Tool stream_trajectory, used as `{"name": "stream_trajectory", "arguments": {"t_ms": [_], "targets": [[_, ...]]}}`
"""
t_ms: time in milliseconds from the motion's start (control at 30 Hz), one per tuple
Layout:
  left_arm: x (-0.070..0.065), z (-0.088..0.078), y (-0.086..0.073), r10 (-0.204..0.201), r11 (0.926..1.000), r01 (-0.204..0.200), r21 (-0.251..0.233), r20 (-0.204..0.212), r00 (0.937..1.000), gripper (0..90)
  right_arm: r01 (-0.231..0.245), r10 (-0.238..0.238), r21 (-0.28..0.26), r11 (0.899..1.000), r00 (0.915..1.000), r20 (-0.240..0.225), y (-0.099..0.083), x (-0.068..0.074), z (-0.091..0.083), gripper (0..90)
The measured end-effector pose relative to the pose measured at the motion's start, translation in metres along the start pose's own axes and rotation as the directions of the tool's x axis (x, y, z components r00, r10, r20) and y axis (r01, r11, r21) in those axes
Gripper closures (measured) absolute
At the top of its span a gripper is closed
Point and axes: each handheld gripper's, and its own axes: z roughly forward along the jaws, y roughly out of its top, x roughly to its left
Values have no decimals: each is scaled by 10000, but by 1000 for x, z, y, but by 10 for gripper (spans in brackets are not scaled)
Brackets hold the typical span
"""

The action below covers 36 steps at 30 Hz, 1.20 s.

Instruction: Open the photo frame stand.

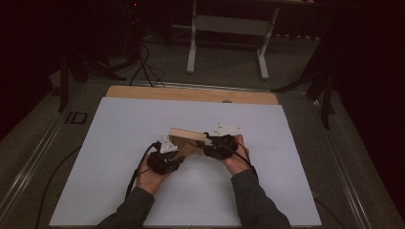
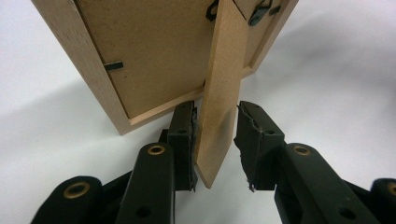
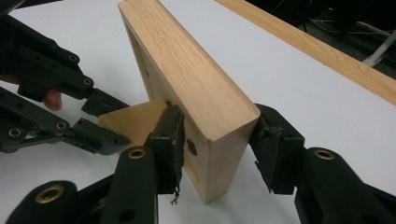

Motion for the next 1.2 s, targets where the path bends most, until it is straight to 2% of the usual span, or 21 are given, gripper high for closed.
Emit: {"name": "stream_trajectory", "arguments": {"t_ms": [167,500,733,900,1033,1200], "targets": [[1,-1,-1,-165,9999,164,31,294,9994,670,60,-60,3,10000,10000,-35,-1,1,-1,550],[1,0,-5,-294,9995,289,95,555,9980,645,83,-84,-27,10000,9998,-157,-5,5,-4,548],[1,-1,-7,-262,9996,254,145,596,9979,643,139,-140,-41,9999,9997,-204,-8,9,-7,551],[2,-3,-8,-334,9994,335,0,565,9978,644,148,-150,-64,9999,9996,-256,-9,11,-9,556],[3,-5,-7,-399,9991,408,-131,672,9969,647,245,-247,-77,9997,9992,-320,-10,13,-10,554],[2,-6,-8,-354,9993,358,-54,711,9968,646,420,-420,-23,9991,9987,-292,-11,16,-11,554]]}}
